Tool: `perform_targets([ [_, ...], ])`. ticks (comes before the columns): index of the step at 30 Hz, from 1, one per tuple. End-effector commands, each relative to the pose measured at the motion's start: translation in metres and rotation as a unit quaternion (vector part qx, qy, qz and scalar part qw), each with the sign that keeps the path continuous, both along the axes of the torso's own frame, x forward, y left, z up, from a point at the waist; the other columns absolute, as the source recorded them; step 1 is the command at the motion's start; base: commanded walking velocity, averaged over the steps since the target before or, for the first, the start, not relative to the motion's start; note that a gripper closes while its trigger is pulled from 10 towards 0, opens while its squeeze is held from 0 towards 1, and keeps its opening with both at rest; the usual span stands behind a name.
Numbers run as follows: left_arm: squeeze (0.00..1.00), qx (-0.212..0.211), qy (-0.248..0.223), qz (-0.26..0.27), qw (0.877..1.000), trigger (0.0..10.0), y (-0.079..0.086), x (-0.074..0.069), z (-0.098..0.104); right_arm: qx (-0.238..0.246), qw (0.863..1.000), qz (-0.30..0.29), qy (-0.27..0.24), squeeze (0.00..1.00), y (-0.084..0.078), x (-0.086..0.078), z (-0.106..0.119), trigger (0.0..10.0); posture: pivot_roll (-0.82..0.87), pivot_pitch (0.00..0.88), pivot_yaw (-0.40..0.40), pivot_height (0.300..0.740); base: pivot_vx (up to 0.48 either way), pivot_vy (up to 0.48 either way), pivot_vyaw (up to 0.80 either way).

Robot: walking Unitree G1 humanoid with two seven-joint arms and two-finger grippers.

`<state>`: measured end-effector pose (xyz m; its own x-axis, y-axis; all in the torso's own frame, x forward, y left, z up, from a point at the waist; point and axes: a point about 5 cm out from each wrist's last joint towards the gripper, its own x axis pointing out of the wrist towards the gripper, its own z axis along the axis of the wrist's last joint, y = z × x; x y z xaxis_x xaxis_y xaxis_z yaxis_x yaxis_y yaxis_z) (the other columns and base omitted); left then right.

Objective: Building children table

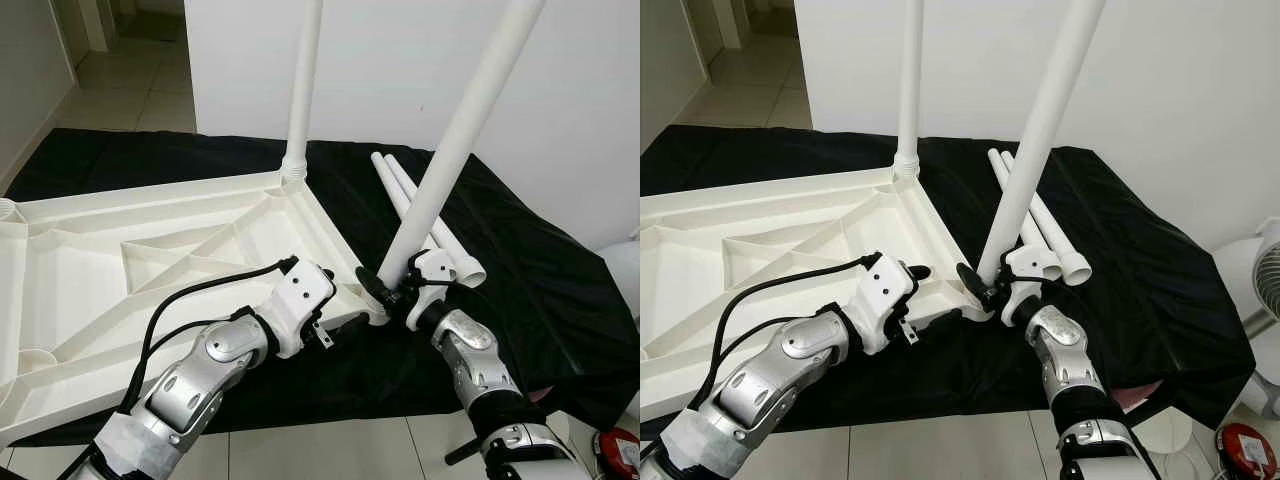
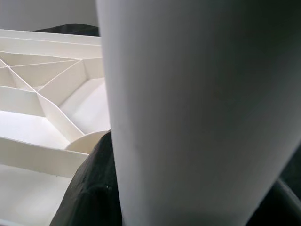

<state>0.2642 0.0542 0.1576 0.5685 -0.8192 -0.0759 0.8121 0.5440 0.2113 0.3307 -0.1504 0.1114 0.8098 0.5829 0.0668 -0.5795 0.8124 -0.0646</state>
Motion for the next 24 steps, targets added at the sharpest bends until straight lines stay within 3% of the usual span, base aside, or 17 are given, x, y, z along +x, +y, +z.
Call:
perform_targets([
  [1, 0.00, 0.012, 0.008, -0.051, 0.999, 10.0, -0.004, -0.004, -0.002, -0.009, 0.999, -0.008, 0.039, 0.00, -0.001, -0.005, -0.016, 10.0, 0.01, 0.000, -0.101, 0.740, 0.000, 0.000, 0.00],
  [5, 0.00, 0.012, 0.013, -0.052, 0.998, 10.0, -0.005, -0.006, -0.004, -0.028, 0.997, -0.046, 0.064, 0.00, 0.002, -0.003, -0.020, 10.0, 0.01, 0.000, -0.099, 0.740, 0.000, 0.000, 0.00],
  [10, 0.00, 0.013, 0.018, -0.055, 0.998, 10.0, -0.007, -0.009, -0.006, -0.007, 0.992, -0.091, 0.082, 0.00, 0.008, -0.004, -0.018, 10.0, 0.00, 0.000, -0.103, 0.740, 0.000, 0.000, 0.00],
  [12, 0.00, 0.014, 0.018, -0.052, 0.998, 10.0, -0.006, -0.007, -0.006, 0.011, 0.986, -0.138, 0.088, 0.00, 0.011, -0.007, -0.017, 10.0, 0.00, 0.000, -0.103, 0.740, 0.000, 0.000, 0.00],
  [17, 0.00, 0.015, 0.018, -0.050, 0.998, 10.0, -0.006, -0.006, -0.006, 0.022, 0.982, -0.162, 0.090, 0.00, 0.012, -0.009, -0.017, 10.0, 0.00, 0.000, -0.103, 0.740, 0.000, 0.000, 0.00],
  [20, 0.00, 0.016, 0.019, -0.050, 0.998, 10.0, -0.005, -0.006, -0.006, 0.026, 0.970, -0.224, 0.091, 0.00, 0.016, -0.015, -0.018, 10.0, 0.00, 0.000, -0.109, 0.740, 0.000, 0.000, 0.00],
  [22, 0.00, 0.016, 0.019, -0.050, 0.998, 10.0, -0.005, -0.006, -0.006, 0.026, 0.970, -0.224, 0.091, 0.00, 0.016, -0.015, -0.018, 10.0, 0.00, 0.000, -0.109, 0.740, 0.000, 0.000, 0.00],
  [23, 0.00, 0.015, 0.019, -0.051, 0.998, 10.0, -0.006, -0.007, -0.006, 0.030, 0.958, -0.267, 0.096, 0.00, 0.019, -0.020, -0.019, 10.0, 0.00, 0.000, -0.111, 0.740, 0.000, 0.000, 0.00],
  [24, 0.00, 0.015, 0.019, -0.051, 0.998, 10.0, -0.006, -0.007, -0.006, 0.030, 0.958, -0.267, 0.096, 0.00, 0.019, -0.020, -0.019, 10.0, 0.00, 0.000, -0.111, 0.740, 0.000, 0.000, 0.00],
])
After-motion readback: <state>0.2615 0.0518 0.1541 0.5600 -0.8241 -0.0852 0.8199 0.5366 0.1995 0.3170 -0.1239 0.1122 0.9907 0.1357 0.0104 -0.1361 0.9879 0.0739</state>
